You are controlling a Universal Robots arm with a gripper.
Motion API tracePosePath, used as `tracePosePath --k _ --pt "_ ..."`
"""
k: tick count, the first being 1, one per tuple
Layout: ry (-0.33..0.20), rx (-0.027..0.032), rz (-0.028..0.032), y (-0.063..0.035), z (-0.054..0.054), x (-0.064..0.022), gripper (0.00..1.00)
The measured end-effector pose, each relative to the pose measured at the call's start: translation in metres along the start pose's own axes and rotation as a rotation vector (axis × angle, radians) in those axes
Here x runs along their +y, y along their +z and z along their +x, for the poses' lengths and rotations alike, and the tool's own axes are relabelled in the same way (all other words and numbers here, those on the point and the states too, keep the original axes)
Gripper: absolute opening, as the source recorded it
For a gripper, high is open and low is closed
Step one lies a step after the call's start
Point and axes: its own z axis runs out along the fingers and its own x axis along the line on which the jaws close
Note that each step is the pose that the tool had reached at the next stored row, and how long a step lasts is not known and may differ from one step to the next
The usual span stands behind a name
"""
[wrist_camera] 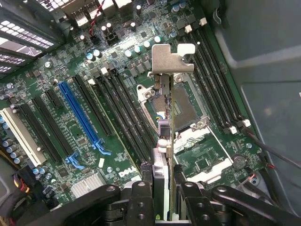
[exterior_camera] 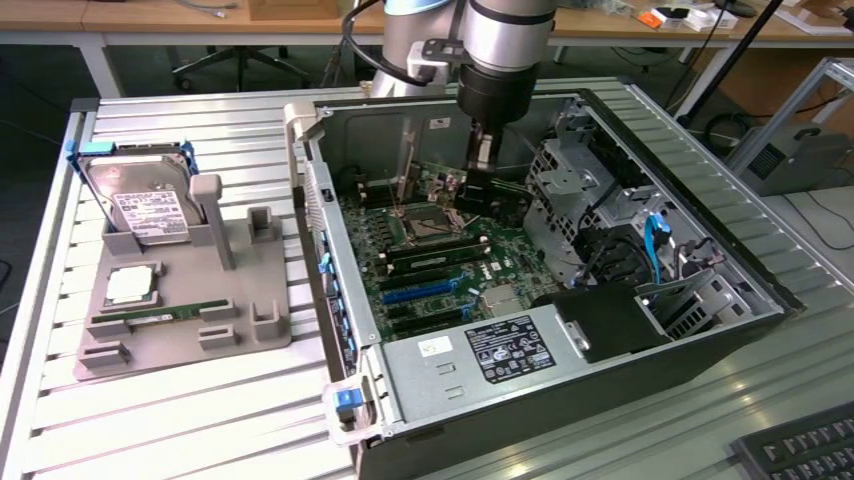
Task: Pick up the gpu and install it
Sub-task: 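Insert the gpu into the slot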
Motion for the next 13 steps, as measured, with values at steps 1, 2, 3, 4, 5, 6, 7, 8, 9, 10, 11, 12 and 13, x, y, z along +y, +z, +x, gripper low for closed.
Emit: tracePosePath --k 1,2,3,4,5,6,7,8,9,10,11,12,13 --pt "-0.003 -0.0002 -0.0001 0.0 0.0001 0.0 0.27" --pt "-0.006 -0.0005 -0.0002 0.0 0.0002 -0.0001 0.27" --pt "-0.009 -0.0008 -0.0003 0.0 0.0004 -0.0002 0.27" --pt "-0.014 -0.0011 -0.0005 0.0 0.0004 -0.0002 0.27" --pt "-0.018 -0.0015 -0.0006 0.0 0.0005 -0.0003 0.27" --pt "-0.021 -0.0016 -0.0007 0.0 0.0006 -0.0003 0.27" --pt "-0.025 -0.002 -0.0008 0.0 0.0006 -0.0003 0.27" --pt "-0.028 -0.0023 -0.0009 0.0 0.0006 -0.0003 0.27" --pt "-0.032 -0.0026 -0.0011 0.0 0.0007 -0.0003 0.27" --pt "-0.035 -0.0029 -0.0012 0.0 0.0008 -0.0003 0.27" --pt "-0.039 -0.0032 -0.0013 0.0 0.0008 -0.0004 0.27" --pt "-0.042 -0.0035 -0.0014 0.0 0.0009 -0.0004 0.27" --pt "-0.046 -0.0038 -0.0015 0.0 0.0009 -0.0004 0.27"
